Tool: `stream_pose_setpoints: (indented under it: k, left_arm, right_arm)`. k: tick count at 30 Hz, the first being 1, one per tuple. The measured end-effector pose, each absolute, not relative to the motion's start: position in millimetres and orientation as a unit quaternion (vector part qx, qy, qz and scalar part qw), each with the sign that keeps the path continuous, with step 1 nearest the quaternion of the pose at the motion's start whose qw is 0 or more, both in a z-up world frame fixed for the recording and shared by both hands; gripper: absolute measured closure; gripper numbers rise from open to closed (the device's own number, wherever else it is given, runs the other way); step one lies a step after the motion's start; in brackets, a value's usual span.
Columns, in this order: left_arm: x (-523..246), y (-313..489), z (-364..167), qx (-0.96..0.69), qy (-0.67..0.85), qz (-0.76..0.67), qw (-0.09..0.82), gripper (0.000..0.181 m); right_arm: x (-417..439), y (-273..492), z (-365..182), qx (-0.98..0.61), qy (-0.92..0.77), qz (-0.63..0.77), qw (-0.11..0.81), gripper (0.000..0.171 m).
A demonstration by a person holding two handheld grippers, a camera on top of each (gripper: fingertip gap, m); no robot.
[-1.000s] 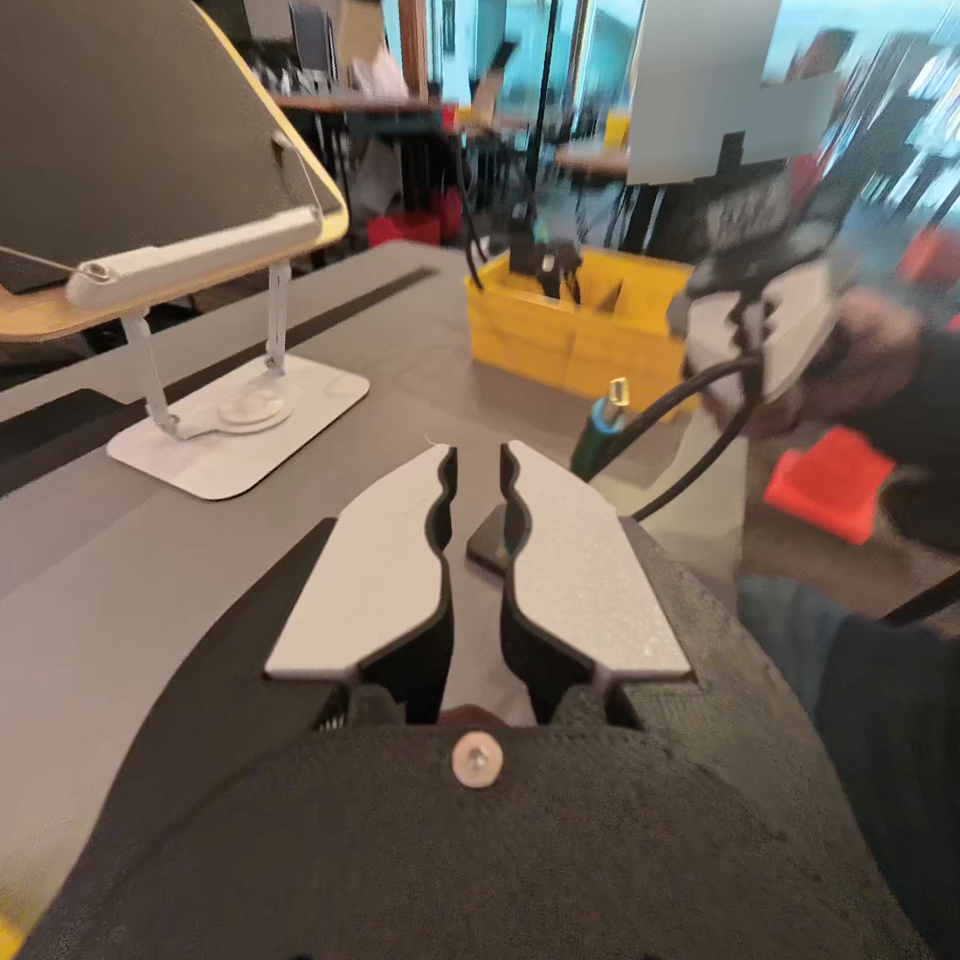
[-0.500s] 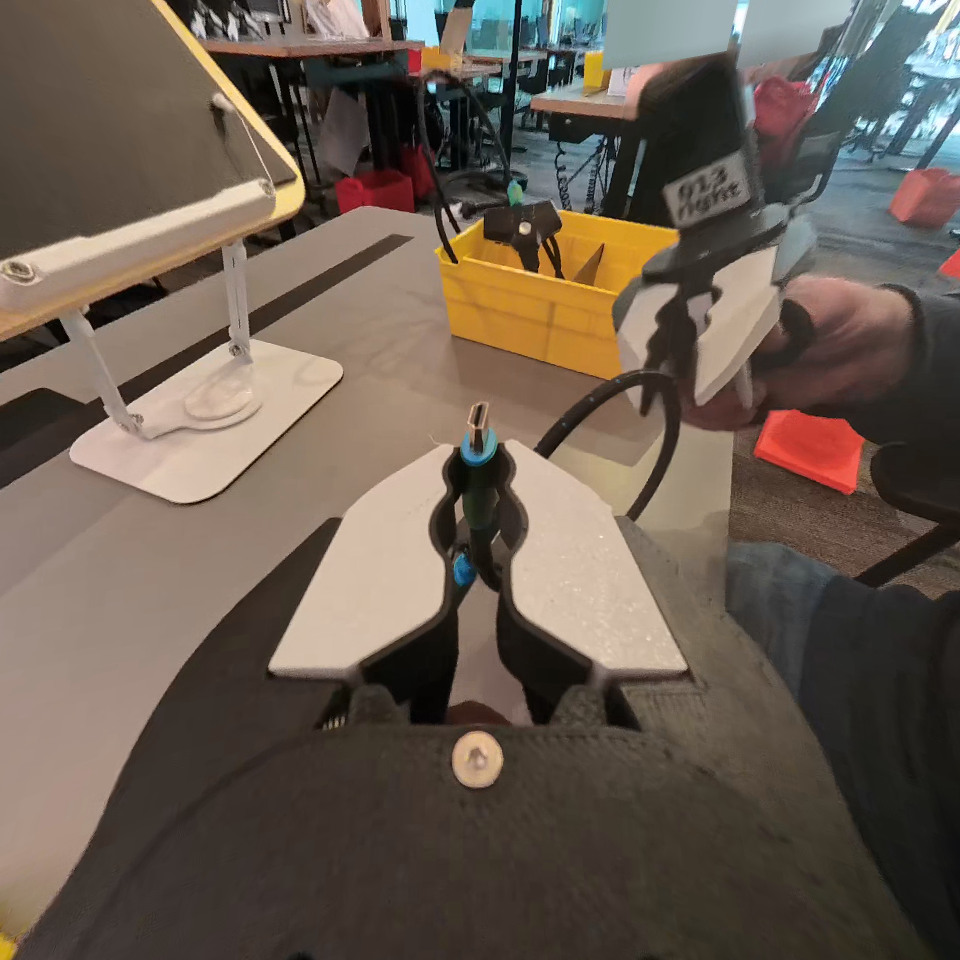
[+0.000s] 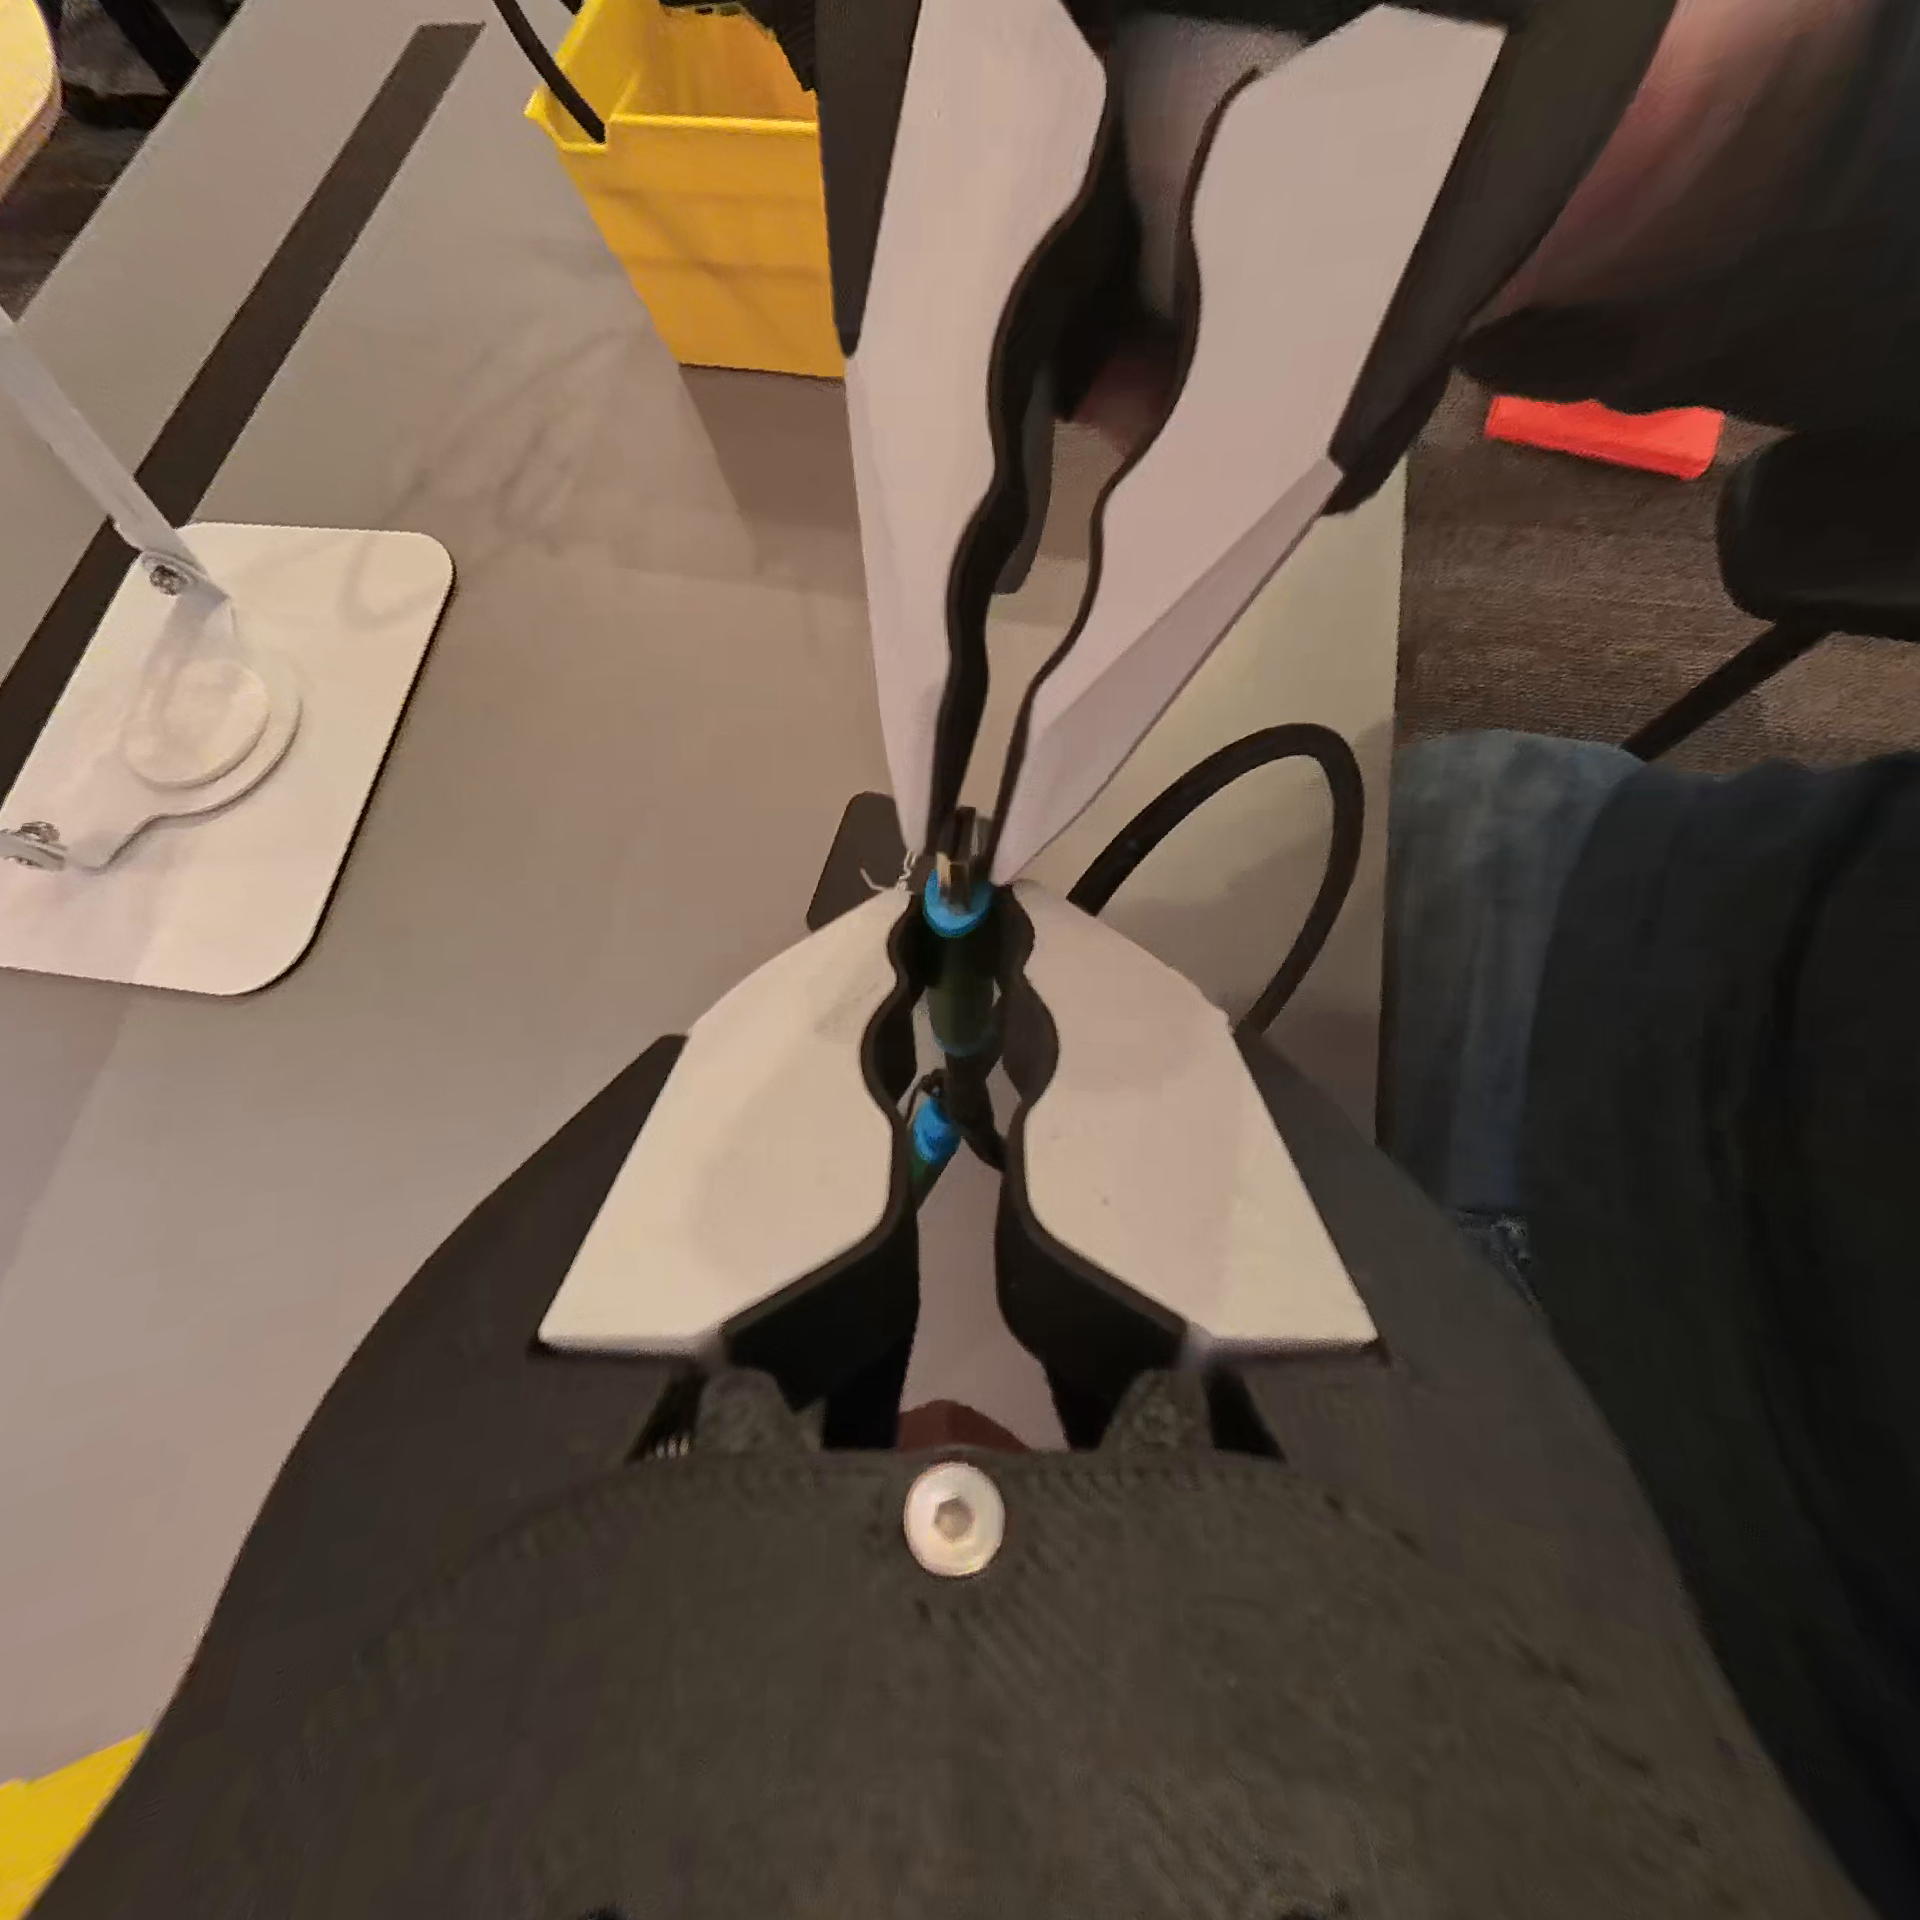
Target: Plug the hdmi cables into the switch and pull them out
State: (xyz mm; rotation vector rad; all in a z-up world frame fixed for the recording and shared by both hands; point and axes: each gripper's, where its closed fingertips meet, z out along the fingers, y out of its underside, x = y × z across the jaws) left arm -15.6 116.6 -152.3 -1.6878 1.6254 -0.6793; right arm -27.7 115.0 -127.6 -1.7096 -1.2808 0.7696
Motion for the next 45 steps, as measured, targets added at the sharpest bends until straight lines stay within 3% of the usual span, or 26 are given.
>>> stream_pose_setpoints:
  k: [12, 14, 20, 28, 34, 39, 45]
  left_arm:
    - [-21, 112, -167, -0.644, 0.666, -0.231, 0.296, 0.170]
    - [-18, 119, -162, -0.650, 0.649, -0.235, 0.318, 0.168]
    - [-18, 152, -128, -0.653, 0.579, -0.175, 0.455, 0.120]
    - [-35, 164, -105, -0.628, 0.543, -0.091, 0.550, 0.138]
    - [-63, 189, -104, -0.618, 0.546, 0.017, 0.565, 0.138]
    - [-48, 191, -113, -0.587, 0.566, 0.058, 0.576, 0.119]
    - [-21, 172, -112, -0.517, 0.583, 0.061, 0.624, 0.112]
  right_arm:
    - [-33, 111, -140, -0.673, -0.523, 0.344, 0.394, 0.166]
    - [-31, 118, -134, -0.683, -0.480, 0.378, 0.401, 0.167]
    - [-12, 146, -119, -0.695, -0.324, 0.483, 0.423, 0.169]
    - [14, 163, -94, -0.653, -0.193, 0.580, 0.447, 0.170]
    - [27, 162, -78, -0.614, -0.147, 0.643, 0.433, 0.170]
    - [13, 151, -71, -0.599, -0.150, 0.669, 0.413, 0.170]
    - [6, 153, -80, -0.605, -0.137, 0.673, 0.402, 0.170]
